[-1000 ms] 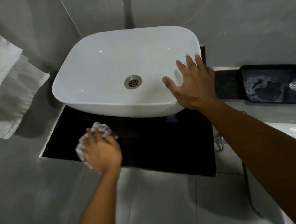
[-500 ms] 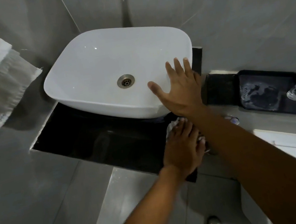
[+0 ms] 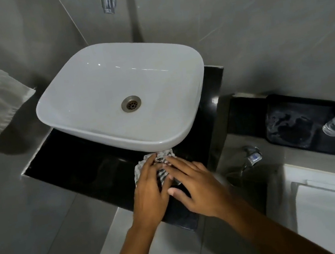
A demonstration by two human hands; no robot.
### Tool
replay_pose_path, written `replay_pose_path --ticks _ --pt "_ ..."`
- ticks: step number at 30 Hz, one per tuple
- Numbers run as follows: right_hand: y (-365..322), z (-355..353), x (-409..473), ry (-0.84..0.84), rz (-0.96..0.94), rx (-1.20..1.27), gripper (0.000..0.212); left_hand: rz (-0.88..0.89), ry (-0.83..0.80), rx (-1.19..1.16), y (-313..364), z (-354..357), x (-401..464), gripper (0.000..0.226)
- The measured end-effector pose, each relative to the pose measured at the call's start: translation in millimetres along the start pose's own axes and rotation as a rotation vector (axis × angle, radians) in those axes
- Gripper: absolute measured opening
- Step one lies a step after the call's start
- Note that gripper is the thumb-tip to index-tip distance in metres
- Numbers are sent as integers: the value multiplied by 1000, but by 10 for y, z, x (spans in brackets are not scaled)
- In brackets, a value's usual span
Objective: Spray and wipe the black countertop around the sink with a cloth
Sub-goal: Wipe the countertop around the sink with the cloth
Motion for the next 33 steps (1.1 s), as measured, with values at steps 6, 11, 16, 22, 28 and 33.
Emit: replay_pose_path --ticks 6,11,16,22,28,33 --pt "-102 36 -102 -193 -62 -80 71 150 -301 94 -71 -167 -410 70" --pt "-439 185 -459 -209 -44 -256 77 131 -386 139 -93 -51 -907 82" --pt "-526 116 -548 -187 -102 -375 58 100 -267 191 88 22 -1001 51" --pt "-85 -204 -526 -23 -173 -422 37 192 -295 210 385 343 -657 63" --pt "1398 -1067 -955 182 209 -374 47 517 -291 169 1550 1463 234 65" --pt "2514 -1352 -1653 76 576 -399 60 647 -333 310 2327 2761 620 67"
Point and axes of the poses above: each hand's wrist, its own x-axis towards the middle knuckle, its own z-axis out of the palm, y = z × x, the point moved 6 cm from there along x, towards the middle knuckle, and after that the axes turned 11 degrees about -z, right-handed, at the moved point
